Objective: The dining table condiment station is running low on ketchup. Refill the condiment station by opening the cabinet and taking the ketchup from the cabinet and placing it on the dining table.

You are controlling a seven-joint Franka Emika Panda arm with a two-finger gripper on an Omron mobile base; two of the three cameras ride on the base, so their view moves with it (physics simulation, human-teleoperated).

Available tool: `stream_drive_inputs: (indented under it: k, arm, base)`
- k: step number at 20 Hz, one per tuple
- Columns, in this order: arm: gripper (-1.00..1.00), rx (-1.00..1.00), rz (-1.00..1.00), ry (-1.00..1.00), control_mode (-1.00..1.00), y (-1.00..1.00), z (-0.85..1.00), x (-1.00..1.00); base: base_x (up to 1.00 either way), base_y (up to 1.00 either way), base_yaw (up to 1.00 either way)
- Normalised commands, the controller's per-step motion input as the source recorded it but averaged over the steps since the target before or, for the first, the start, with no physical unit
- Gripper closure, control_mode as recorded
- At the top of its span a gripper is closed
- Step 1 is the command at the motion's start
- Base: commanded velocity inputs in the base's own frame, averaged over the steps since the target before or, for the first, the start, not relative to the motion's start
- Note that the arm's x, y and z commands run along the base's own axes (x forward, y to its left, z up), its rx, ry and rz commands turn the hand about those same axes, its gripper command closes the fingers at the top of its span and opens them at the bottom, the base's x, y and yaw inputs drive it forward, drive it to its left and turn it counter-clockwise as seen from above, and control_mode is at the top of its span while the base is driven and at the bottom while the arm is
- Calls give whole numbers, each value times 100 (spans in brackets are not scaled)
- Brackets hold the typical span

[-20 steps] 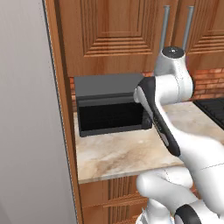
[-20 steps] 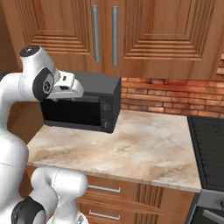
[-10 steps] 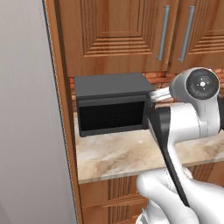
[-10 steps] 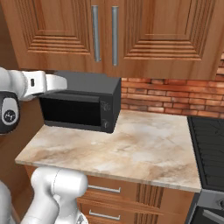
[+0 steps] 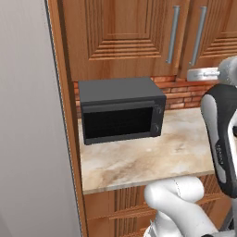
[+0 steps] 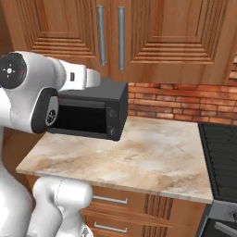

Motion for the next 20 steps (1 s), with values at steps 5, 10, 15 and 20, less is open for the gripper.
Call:
stream_drive_inputs:
  k: [5, 10, 15, 20]
  arm:
    - [-100, 18, 19, -17, -100, -11, 0, 46]
    - [-100, 5, 9, -17, -100, 4, 0, 70]
    - [-100, 0, 2, -2, -100, 2, 0, 76]
    - [-100, -7, 0, -2, -100, -1, 0, 58]
  base:
    - [0, 0, 0]
    - [0, 0, 0]
    - [0, 0, 0]
    - [0, 0, 0]
